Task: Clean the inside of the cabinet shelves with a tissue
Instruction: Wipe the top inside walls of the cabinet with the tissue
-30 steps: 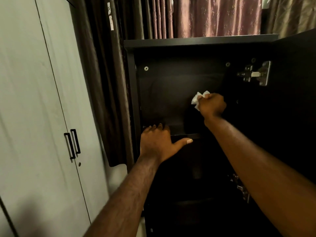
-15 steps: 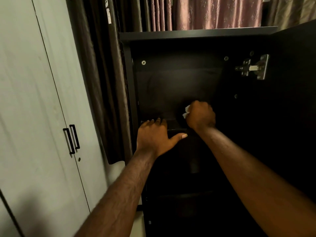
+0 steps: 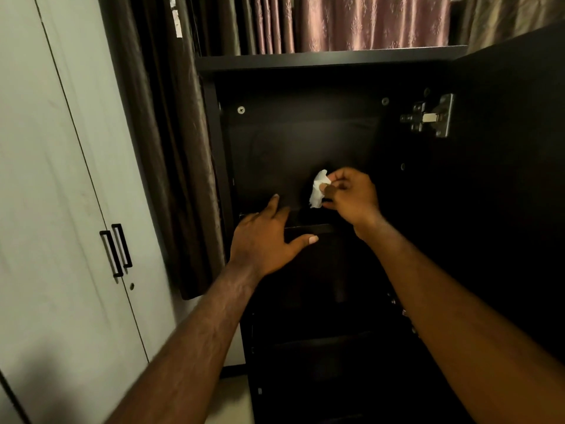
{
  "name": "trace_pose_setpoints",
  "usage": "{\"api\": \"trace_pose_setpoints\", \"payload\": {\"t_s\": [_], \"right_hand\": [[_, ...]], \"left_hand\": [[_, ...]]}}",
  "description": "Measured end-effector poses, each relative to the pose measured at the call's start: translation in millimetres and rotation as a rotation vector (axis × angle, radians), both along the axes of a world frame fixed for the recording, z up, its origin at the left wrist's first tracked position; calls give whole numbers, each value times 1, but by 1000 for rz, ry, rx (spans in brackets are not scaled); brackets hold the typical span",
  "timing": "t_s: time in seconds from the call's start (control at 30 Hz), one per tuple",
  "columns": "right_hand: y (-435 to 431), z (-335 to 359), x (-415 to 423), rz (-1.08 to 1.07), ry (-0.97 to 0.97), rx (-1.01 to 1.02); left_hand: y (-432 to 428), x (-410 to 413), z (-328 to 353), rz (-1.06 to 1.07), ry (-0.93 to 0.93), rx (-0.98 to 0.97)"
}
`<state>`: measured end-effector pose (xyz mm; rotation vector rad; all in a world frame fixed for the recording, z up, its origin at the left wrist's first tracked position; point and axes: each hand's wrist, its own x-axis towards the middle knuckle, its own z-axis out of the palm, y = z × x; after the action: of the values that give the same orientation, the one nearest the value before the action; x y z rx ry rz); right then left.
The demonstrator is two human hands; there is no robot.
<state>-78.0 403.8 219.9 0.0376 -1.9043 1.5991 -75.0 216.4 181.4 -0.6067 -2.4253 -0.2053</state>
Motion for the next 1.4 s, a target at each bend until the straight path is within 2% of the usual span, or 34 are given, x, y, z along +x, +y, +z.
{"api": "trace_pose_setpoints", "payload": {"t_s": [0.17,0.27,0.37,0.53,0.7,0.83,1.03,1.2,1.4], "right_hand": [[-13,-5,24,154,64,-182],[-23,-16,42,214,109,-187],[-32,-34,59,273,134,-181],[-42,-77,86,256,63,-262],[-47,-132,115,249,-69,-383],[-53,-183,135,209,-208,-448],[-58,-282,141,151,-424,-359],[-66,-368,159,96,-609,-275],[-85,-455,183,128,-849,-312]], "left_hand": [[4,12,-16,-165,0,254],[9,22,-32,-225,103,307],[9,33,-52,-303,181,444],[7,70,-80,-347,169,731],[5,99,-118,-317,-21,990],[9,110,-164,-248,-321,1151],[1,113,-253,-160,-576,1102],[-19,124,-339,-80,-721,899],[-41,140,-427,-60,-870,653]]}}
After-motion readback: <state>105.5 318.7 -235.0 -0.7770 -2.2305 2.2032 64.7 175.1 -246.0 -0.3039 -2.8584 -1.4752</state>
